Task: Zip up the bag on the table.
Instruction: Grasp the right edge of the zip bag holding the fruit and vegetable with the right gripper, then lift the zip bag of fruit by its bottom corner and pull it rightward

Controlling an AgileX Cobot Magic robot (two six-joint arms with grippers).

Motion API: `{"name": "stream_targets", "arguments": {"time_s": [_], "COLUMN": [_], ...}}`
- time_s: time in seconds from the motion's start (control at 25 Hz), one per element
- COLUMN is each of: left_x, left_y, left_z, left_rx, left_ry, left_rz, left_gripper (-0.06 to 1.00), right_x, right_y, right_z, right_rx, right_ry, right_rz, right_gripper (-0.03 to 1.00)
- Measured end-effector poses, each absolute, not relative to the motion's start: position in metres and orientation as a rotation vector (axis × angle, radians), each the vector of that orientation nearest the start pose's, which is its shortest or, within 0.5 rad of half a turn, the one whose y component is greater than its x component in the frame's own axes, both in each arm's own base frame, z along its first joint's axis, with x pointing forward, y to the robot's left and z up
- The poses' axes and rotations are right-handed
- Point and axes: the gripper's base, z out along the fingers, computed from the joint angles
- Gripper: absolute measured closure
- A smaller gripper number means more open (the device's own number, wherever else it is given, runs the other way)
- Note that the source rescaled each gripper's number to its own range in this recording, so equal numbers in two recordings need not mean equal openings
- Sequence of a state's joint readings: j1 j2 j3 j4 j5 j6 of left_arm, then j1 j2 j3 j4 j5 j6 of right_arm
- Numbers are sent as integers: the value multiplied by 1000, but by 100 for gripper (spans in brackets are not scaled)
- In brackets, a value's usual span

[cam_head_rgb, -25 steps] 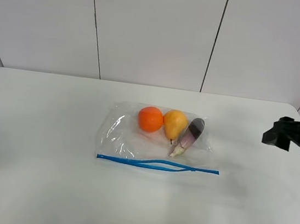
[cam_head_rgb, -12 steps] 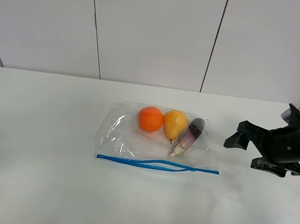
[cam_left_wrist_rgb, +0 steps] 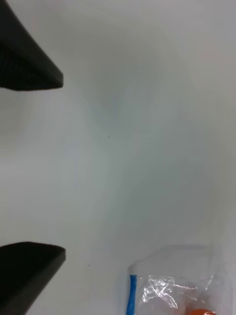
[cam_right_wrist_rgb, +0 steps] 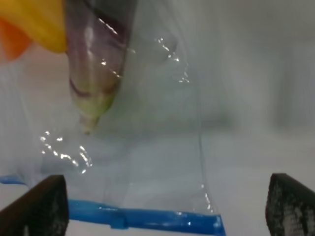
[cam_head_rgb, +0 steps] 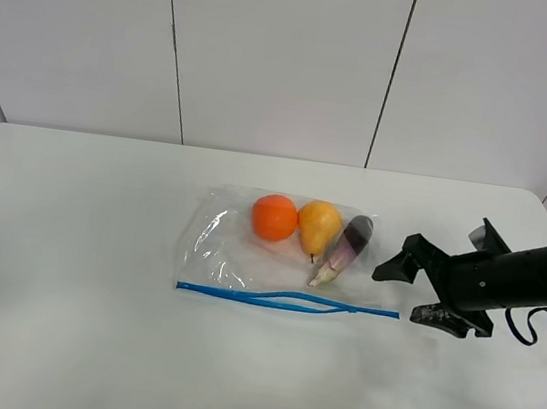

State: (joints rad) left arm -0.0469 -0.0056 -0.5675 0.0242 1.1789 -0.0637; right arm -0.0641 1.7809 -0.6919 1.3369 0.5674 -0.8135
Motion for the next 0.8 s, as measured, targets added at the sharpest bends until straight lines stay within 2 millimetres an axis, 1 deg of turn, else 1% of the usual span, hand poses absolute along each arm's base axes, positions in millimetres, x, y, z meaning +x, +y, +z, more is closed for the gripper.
{"name": "stream_targets", "arguments": {"time_s": [0.04,0.12,0.24,0.32,0.44,0.56,0.64,0.8], "left_x": [-19,-19,-19,-19,-19,-19,-19,-19], "left_y": [3,3,3,3,3,3,3,3], "left_z": [286,286,286,286,286,286,286,286], "left_rx": [-21,-21,-21,-21,-21,-21,-21,-21], "left_ry": [2089,2089,2089,2089,2089,2089,2089,2089], "left_rz": [-38,-38,-38,-38,-38,-38,-38,-38], "left_gripper": [-6,-6,-6,-6,-6,-6,-6,-6], "right_x": [285,286,287,287,287,287,287,287], "right_y": [30,32,34,35,35,35,36,37], "right_z": [117,110,102,97,96,97,97,98], "right_rx": [574,575,573,539,491,467,459,440], "right_ry": [2663,2668,2672,2682,2684,2679,2676,2673], "right_rz": [887,924,960,965,959,962,969,991], "right_gripper": [7,11,23,40,68,87,94,97]}}
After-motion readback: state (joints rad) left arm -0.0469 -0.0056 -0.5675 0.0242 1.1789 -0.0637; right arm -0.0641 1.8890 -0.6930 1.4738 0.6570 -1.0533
